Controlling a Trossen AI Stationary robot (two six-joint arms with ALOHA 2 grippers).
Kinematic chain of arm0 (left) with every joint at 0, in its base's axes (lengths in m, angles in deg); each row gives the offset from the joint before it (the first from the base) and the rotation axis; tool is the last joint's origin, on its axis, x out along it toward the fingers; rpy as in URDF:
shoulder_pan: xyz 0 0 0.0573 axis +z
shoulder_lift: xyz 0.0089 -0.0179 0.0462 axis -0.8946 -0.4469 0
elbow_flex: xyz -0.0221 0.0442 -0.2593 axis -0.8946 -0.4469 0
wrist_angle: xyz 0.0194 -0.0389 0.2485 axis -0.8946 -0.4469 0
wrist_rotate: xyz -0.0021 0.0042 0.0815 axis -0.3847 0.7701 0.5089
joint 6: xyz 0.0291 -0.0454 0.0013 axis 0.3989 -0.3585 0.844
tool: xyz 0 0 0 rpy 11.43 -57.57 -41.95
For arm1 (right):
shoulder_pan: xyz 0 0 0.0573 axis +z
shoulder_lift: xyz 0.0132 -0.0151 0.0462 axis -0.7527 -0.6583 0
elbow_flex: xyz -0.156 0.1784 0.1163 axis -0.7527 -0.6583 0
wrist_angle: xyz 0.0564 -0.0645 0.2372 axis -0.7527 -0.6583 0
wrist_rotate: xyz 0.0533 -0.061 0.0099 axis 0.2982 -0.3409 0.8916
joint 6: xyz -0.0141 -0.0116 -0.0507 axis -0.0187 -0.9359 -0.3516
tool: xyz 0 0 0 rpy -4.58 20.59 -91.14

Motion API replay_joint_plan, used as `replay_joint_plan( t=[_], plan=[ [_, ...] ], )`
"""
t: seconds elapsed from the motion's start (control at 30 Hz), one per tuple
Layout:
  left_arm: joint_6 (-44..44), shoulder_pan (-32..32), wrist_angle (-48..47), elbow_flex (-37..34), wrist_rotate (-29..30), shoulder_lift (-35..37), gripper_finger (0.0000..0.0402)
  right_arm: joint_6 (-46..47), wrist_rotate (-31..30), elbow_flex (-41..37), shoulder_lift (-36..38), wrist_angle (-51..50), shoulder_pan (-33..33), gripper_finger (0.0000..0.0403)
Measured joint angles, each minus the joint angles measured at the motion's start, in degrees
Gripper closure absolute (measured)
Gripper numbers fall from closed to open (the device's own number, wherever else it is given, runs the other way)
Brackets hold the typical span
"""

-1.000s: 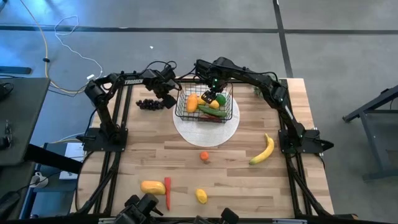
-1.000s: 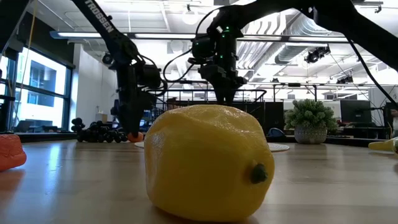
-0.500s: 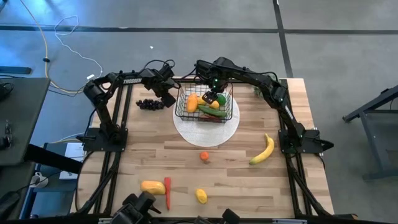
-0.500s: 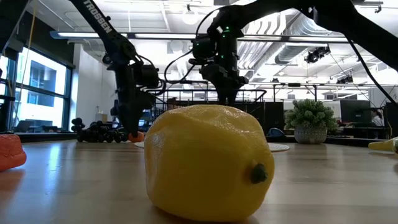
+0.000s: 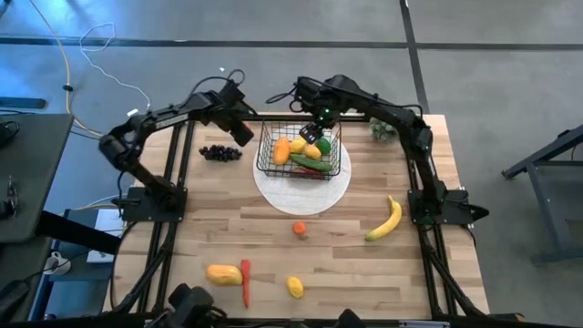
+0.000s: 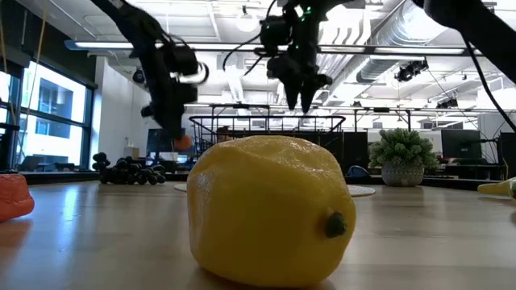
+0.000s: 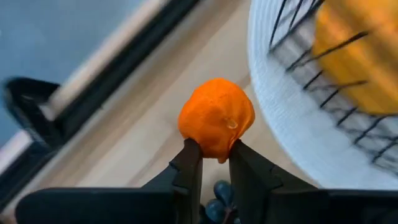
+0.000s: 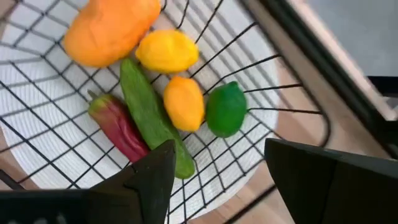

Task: Build produce basket
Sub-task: Put the top orange into the wire basket, then put the orange into the wire basket

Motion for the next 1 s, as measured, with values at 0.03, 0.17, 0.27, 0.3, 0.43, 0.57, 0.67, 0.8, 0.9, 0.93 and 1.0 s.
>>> replay_joint_plan(
  t=[0.03, 0.17, 0.27, 0.3, 0.43, 0.57, 0.67, 0.8, 0.9, 0.93, 1.0],
  plan=[
    [-0.5, 0.0, 0.1, 0.0, 0.0, 1.7, 0.0345, 0.4, -0.3, 0.0, 0.6, 0.0, 0.0, 0.0176],
    [-2.0, -0.4, 0.1, 0.0, -0.4, 8.2, 0.0346, 1.9, -0.5, 0.0, 2.7, 0.0, 0.0, 0.0176],
    [-2.1, -1.3, 0.6, 0.0, -2.6, 12.8, 0.0346, 1.9, -0.5, 0.0, 3.9, 0.2, 0.0, 0.0176],
    [-2.1, -1.7, 1.0, 0.0, -4.1, 14.2, 0.0347, 1.9, -0.5, 0.0, 4.1, 0.3, 0.0, 0.0176],
    [-2.3, -4.4, 4.1, 0.0, -11.9, 17.6, 0.0356, 2.8, -1.2, 0.0, 4.5, 0.3, 0.0, 0.0176],
    [-3.7, -8.2, 7.6, 0.0, -16.5, 17.9, 0.0371, 3.3, -1.9, 0.0, 4.5, 0.8, 0.0, 0.0176],
    [-3.6, -11.3, 8.2, 0.0, -17.1, 16.4, 0.0386, 3.3, -1.9, 0.0, 4.5, 1.0, 0.0, 0.0176],
    [-3.6, -14.9, 8.2, 0.0, -16.8, 13.5, 0.0401, 2.9, -1.9, 0.0, 4.5, 0.9, 0.0, 0.0176],
    [-3.7, -16.6, 8.1, 0.0, -14.2, 11.5, 0.0398, 2.9, -1.9, 0.0, 4.5, 0.6, 0.2, 0.0176],
    [-3.7, -16.9, 8.2, 0.0, -13.1, 11.1, 0.0396, 2.8, -1.9, 0.0, 4.5, 0.2, 0.2, 0.0176],
    [-4.3, -17.5, 8.1, 0.0, -11.4, 10.6, 0.0394, 2.8, -1.9, 0.0, 4.5, -0.6, 0.3, 0.0176]
  ],
)
